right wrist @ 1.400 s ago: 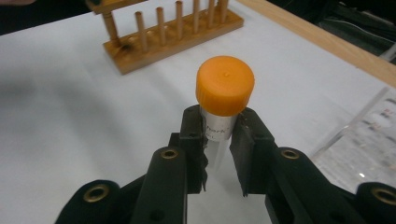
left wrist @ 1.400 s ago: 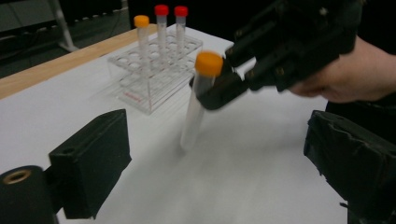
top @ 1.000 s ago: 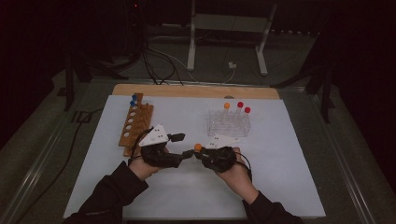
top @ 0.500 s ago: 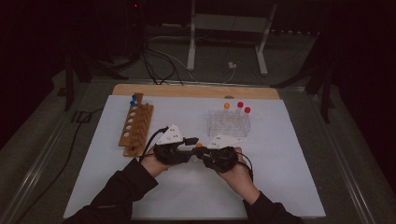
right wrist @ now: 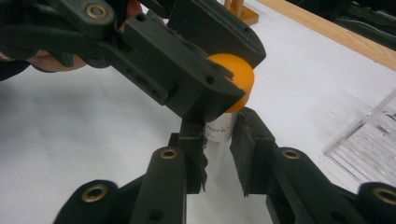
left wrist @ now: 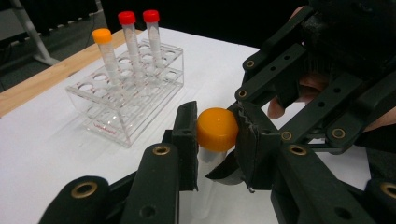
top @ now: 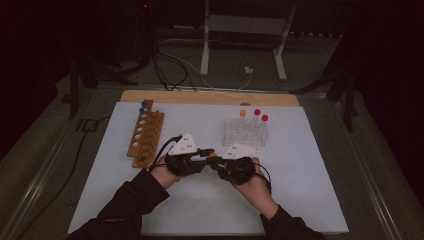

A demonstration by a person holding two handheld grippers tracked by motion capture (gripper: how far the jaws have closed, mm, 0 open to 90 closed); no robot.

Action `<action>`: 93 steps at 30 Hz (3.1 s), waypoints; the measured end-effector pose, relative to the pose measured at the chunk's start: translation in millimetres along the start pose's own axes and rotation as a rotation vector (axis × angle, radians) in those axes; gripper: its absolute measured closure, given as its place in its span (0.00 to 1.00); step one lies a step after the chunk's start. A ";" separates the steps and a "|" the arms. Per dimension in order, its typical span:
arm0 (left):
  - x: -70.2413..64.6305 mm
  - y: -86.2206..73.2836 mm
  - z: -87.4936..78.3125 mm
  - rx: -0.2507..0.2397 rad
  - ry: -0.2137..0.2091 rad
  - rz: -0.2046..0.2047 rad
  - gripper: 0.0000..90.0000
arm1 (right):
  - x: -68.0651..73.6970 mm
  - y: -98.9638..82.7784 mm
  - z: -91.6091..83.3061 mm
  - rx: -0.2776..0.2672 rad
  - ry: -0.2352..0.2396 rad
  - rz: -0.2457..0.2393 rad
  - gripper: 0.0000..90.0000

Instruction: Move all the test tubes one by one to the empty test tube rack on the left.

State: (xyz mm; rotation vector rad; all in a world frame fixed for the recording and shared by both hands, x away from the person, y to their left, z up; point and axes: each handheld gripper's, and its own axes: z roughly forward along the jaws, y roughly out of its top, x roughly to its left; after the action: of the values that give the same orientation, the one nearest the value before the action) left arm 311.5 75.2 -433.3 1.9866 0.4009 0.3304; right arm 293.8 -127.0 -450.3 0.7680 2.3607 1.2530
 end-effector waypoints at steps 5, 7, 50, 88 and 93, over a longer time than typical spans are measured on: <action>6.1 2.1 -7.3 -0.004 0.031 -0.011 0.80 | -3.8 0.1 -5.2 -0.038 -0.012 0.029 0.62; 9.7 3.3 -11.8 -0.015 0.045 -0.021 0.80 | -6.0 -0.2 -8.1 -0.056 -0.023 0.036 0.58; 149.0 -18.2 -122.3 -0.112 0.597 -0.209 0.80 | -16.9 -3.3 -13.7 -0.107 -0.048 0.110 0.00; 148.6 -64.5 -100.9 0.026 0.617 -0.323 0.53 | -27.9 -1.8 -16.4 -0.114 -0.063 0.120 0.00; 124.8 -58.4 -110.1 -0.021 0.538 -0.315 0.28 | -42.9 1.5 -18.2 -0.123 -0.095 0.144 0.00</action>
State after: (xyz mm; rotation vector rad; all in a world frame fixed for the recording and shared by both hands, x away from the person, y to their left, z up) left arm 372.7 240.6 -432.2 1.7588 1.0319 0.6631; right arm 318.3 -164.3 -436.7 0.9493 2.1633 1.3737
